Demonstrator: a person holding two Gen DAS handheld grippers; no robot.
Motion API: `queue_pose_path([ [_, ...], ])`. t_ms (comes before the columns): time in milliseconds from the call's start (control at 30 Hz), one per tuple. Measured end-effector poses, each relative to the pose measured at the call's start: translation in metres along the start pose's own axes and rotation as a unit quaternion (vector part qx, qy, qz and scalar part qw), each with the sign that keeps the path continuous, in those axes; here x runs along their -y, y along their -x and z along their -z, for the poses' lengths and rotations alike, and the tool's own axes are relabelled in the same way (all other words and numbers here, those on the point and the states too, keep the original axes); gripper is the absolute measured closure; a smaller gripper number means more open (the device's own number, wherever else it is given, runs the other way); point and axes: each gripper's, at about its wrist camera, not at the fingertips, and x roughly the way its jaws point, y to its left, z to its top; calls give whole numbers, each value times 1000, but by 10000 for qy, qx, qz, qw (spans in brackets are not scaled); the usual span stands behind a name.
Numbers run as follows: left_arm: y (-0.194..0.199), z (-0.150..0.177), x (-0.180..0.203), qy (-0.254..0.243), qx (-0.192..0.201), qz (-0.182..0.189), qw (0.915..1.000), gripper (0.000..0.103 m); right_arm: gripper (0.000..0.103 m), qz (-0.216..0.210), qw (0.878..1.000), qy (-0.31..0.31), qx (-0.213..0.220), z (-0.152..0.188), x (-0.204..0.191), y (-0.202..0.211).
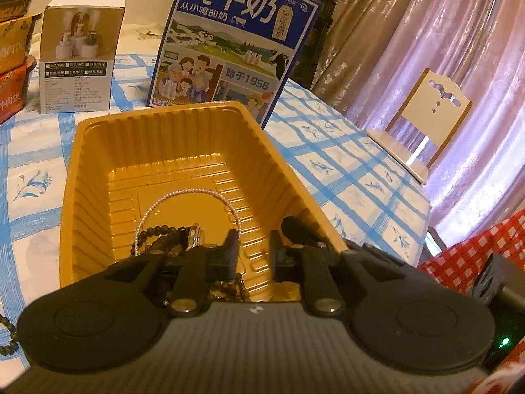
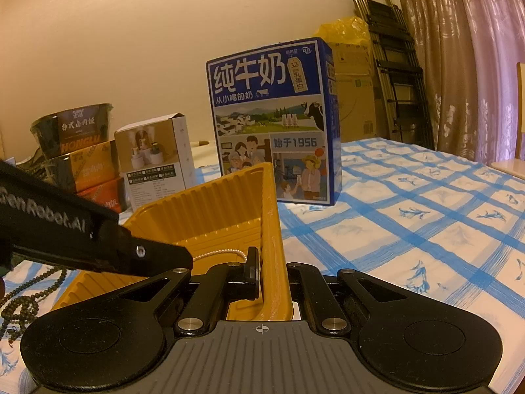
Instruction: Organize jewelry
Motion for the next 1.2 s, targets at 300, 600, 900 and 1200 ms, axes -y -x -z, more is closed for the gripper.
queue_pose_path([
  [300, 42, -16, -22, -51, 430, -385, 9983, 82, 98, 0, 10000, 2, 5, 0, 0, 0],
  [600, 108, -19, -75, -82, 665, -1419, 9876, 77, 98, 10, 10000, 15, 0, 1, 0, 0],
  [900, 161, 6, -133, 316, 649, -2539, 9645, 69, 98, 16, 10000, 17, -8, 2, 1, 0],
  [1200, 164, 52, -164, 725, 202, -2942, 9528, 69, 98, 41, 10000, 28, -35, 5, 3, 0],
])
